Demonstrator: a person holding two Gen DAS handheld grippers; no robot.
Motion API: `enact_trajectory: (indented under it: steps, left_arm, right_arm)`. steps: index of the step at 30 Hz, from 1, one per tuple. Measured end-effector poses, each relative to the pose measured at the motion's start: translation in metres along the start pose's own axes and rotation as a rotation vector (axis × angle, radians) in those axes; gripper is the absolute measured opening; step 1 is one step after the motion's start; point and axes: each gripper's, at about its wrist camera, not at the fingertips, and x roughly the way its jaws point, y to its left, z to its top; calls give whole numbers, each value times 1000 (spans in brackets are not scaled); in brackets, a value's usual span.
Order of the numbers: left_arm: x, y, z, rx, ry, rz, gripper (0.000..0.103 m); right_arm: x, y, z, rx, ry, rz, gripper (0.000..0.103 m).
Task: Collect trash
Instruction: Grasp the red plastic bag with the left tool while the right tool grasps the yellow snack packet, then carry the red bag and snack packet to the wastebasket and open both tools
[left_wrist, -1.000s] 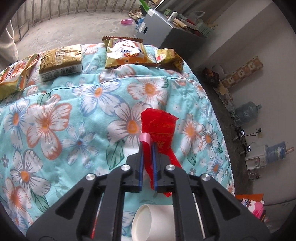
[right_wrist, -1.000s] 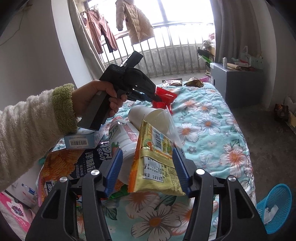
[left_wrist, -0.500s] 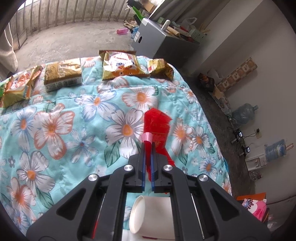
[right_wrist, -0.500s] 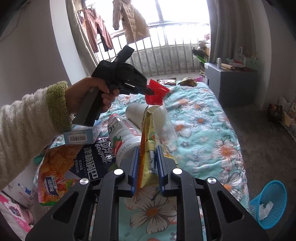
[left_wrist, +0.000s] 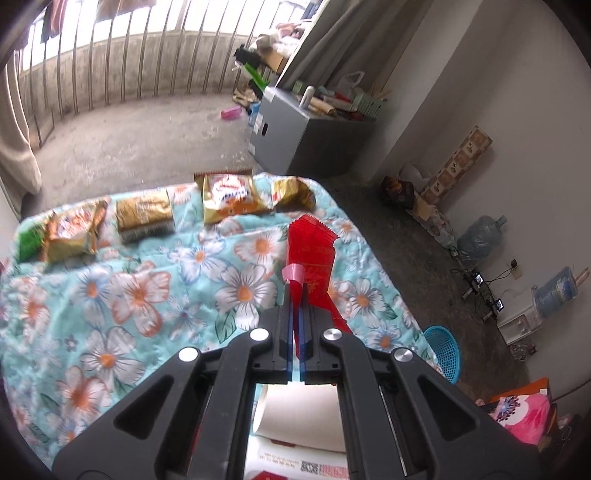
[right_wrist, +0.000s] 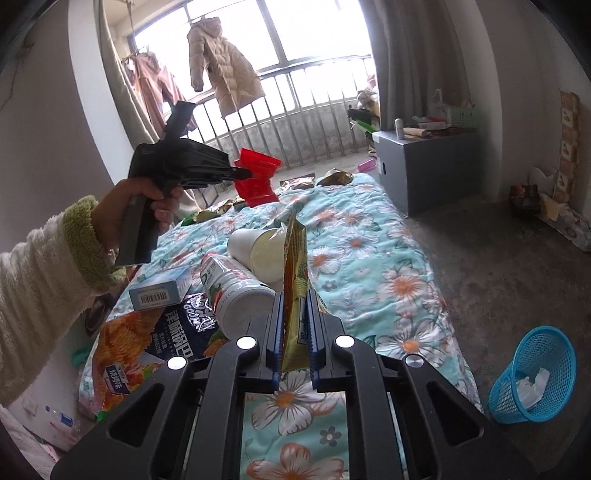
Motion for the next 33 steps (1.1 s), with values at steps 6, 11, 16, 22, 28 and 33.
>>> enact_trajectory:
  steps: [6, 11, 16, 22, 28, 33]
  left_arm:
    - [-43, -25, 4, 73, -73, 24, 0]
    - [-71, -51, 1, 144, -109, 39, 0]
    - [-91, -88, -6, 215, -127, 44, 0]
    - [-96, -137, -19, 301, -121, 13, 0]
    - [-86, -198, -36, 398, -108, -36, 0]
    - [-63, -248, -54, 454, -87, -91, 0]
  right_arm:
    - [-20, -6, 1, 12, -44, -11, 11]
    - [-35, -12, 1, 35, -78, -11, 11]
    - [-53, -21, -2, 60, -115, -23, 11]
    - [-76, -39, -5, 104, -167, -53, 11]
    - [-99, -73, -12, 193, -214, -84, 11]
    - [-115, -105, -21, 267, -250, -127, 11]
